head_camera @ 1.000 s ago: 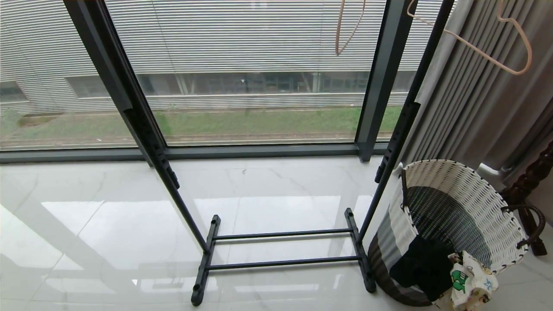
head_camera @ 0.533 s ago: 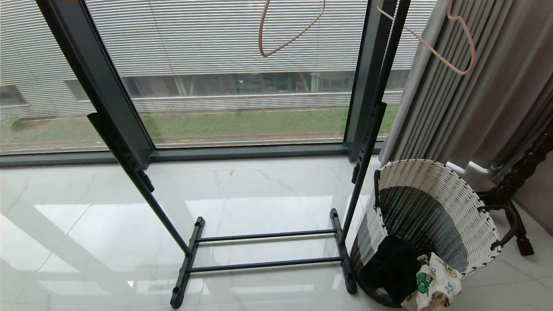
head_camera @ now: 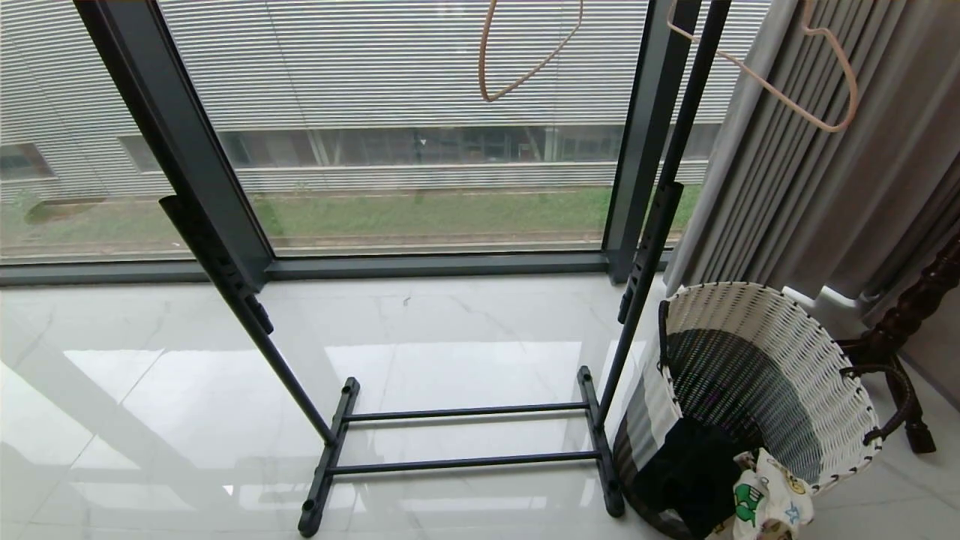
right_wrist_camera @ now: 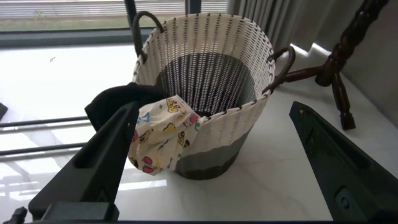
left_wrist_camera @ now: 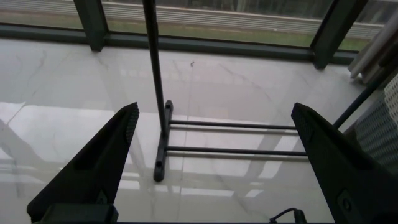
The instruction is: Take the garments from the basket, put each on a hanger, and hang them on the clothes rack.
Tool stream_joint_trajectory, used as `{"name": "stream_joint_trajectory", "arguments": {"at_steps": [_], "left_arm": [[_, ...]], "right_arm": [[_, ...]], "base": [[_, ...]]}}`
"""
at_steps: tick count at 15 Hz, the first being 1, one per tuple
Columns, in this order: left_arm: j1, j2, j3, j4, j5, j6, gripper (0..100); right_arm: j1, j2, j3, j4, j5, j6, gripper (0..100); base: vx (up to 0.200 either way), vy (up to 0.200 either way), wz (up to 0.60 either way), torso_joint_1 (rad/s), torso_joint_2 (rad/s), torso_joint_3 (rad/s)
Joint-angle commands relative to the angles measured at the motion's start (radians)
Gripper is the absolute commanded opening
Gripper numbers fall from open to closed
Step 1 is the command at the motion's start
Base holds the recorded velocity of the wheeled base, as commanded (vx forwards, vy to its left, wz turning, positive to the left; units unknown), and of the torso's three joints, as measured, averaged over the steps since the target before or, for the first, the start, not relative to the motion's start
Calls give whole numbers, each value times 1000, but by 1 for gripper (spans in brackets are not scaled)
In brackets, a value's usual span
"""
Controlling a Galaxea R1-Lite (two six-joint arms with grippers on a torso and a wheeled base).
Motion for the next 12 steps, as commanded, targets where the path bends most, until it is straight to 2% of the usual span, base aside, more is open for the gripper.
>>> {"name": "stream_joint_trajectory", "arguments": {"at_steps": [1, 4, 5, 6, 7, 8, 9, 12], "left_arm": [[-1, 0, 0, 0, 1, 1, 100], [-1, 0, 0, 2, 1, -1, 100], [-1, 0, 0, 0, 1, 1, 100], [-1, 0, 0, 0, 1, 1, 100], [-1, 0, 0, 0, 1, 1, 100], [-1, 0, 0, 0, 1, 1, 100], [-1, 0, 0, 2, 1, 2, 100], [-1, 0, 0, 0, 1, 4, 100]], "right_arm": [[1, 0, 0, 0, 1, -1, 100], [1, -4, -2, -12, 5, 4, 100], [7, 23, -60, -17, 54, 39, 100], [56, 151, -183, -5, 79, 53, 100], [80, 255, -241, 1, 79, -27, 100], [84, 263, -244, 1, 81, -35, 100], [150, 543, -337, 35, 82, -226, 100], [153, 1010, -445, 83, 76, -515, 100]], "base": [[0, 0, 0, 0, 0, 0], [0, 0, 0, 0, 0, 0], [0, 0, 0, 0, 0, 0], [0, 0, 0, 0, 0, 0], [0, 0, 0, 0, 0, 0], [0, 0, 0, 0, 0, 0], [0, 0, 0, 0, 0, 0], [0, 0, 0, 0, 0, 0]]}}
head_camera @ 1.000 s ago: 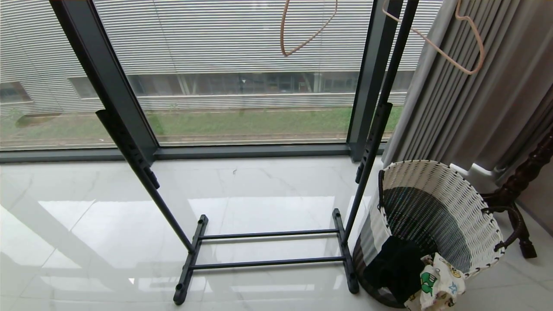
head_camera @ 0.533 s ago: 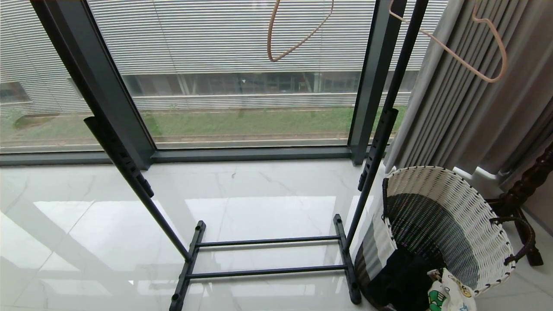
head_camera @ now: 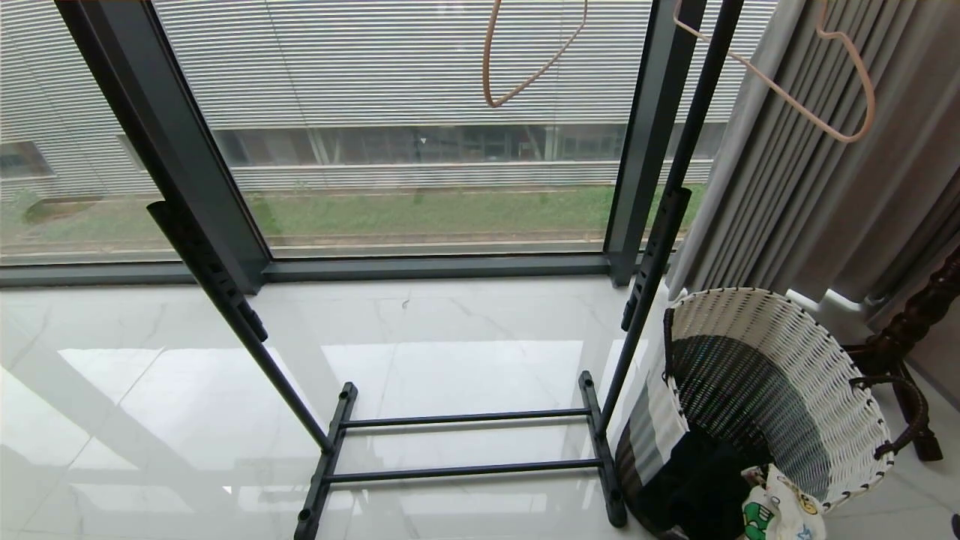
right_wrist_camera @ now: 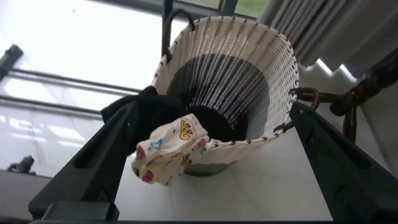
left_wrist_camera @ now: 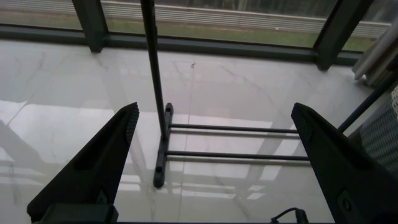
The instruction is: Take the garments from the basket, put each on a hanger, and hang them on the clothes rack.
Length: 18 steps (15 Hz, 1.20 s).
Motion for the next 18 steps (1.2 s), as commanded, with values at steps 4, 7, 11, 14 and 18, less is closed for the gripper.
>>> {"name": "stream_joint_trajectory", "arguments": {"at_steps": [4, 7, 11, 14, 18], "left_arm": [[0, 0, 0, 0, 0, -2, 100], [1, 0, 0, 0, 0, -2, 100], [0, 0, 0, 1, 0, -2, 100], [0, 0, 0, 1, 0, -2, 100], [0, 0, 0, 0, 0, -2, 100]], "right_arm": [[77, 969, -226, 27, -133, -514, 100], [175, 1055, -222, 27, -163, -513, 100], [251, 1119, -226, 26, -165, -509, 100], [249, 1122, -226, 26, -171, -508, 100], [292, 1064, -242, 29, -173, -511, 100]], "base": [[0, 0, 0, 0, 0, 0], [0, 0, 0, 0, 0, 0], [0, 0, 0, 0, 0, 0], [0, 0, 0, 0, 0, 0], [0, 0, 0, 0, 0, 0]]}}
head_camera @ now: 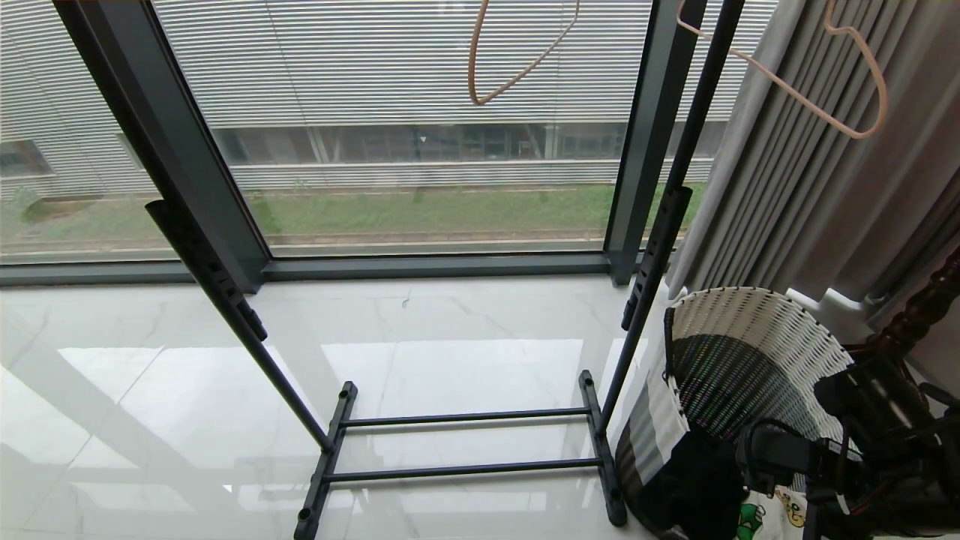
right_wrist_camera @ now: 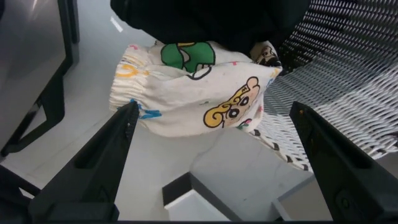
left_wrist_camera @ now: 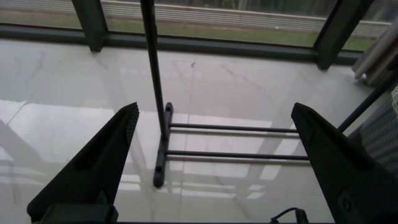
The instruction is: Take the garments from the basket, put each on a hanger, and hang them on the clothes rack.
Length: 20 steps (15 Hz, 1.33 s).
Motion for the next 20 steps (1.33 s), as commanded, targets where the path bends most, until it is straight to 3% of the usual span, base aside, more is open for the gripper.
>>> {"name": "stream_joint_trajectory", "arguments": {"at_steps": [1, 5, 7, 10, 12, 15, 20], "left_arm": [[0, 0, 0, 0, 1, -1, 100], [0, 0, 0, 0, 1, -1, 100], [0, 0, 0, 0, 1, -1, 100], [0, 0, 0, 0, 1, -1, 100], [0, 0, 0, 0, 1, -1, 100], [0, 0, 0, 1, 1, -1, 100], [2, 0, 0, 0, 1, -3, 100]], "right_arm": [[49, -48, -2, 4, 0, -1, 100], [121, -42, 4, 42, -23, -2, 100], [118, -19, 62, 39, -98, 2, 100], [77, 1, 88, 36, -111, 13, 100], [84, 16, 87, 12, -111, 105, 100], [172, 53, 75, -44, -111, 294, 100], [152, 71, 98, -53, -166, 315, 100]], "base": [[0, 0, 0, 0, 0, 0], [0, 0, 0, 0, 0, 0], [0, 0, 0, 0, 0, 0], [0, 0, 0, 0, 0, 0], [0, 0, 0, 0, 0, 0], [0, 0, 0, 0, 0, 0], [0, 0, 0, 0, 0, 0]]}}
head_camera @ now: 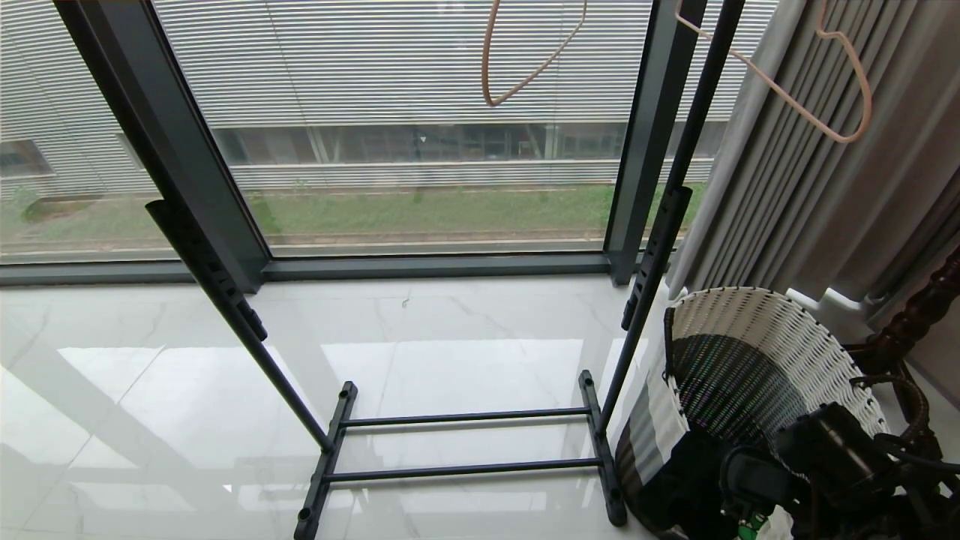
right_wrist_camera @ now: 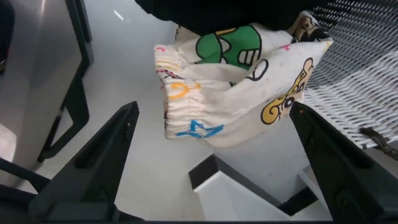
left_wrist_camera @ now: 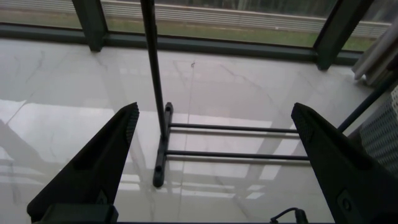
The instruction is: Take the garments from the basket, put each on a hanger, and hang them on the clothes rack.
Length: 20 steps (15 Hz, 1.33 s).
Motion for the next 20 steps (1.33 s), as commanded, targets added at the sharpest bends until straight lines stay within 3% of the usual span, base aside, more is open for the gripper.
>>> {"name": "stream_joint_trajectory", "arguments": {"at_steps": [1, 6, 12, 13, 17, 20], "left_arm": [[0, 0, 0, 0, 1, 0, 100], [0, 0, 0, 2, 1, 1, 100], [0, 0, 0, 2, 1, 1, 100], [1, 0, 0, 0, -1, 1, 100], [1, 0, 0, 0, -1, 1, 100], [0, 0, 0, 0, -1, 3, 100]], "right_arm": [[-21, 11, 5, -14, -5, -1, 100], [-76, 57, 5, -115, -57, -1, 100], [-90, 62, 6, -143, -58, -1, 100], [-90, 68, 8, -157, -58, 0, 0], [-90, 119, 17, -220, -55, 8, 0], [-89, 126, 17, -229, -55, 60, 0]], "base": [[0, 0, 0, 0, 0, 0], [0, 0, 0, 0, 0, 0], [0, 0, 0, 0, 0, 0], [0, 0, 0, 0, 0, 0], [0, 0, 0, 0, 0, 0], [0, 0, 0, 0, 0, 0]]}}
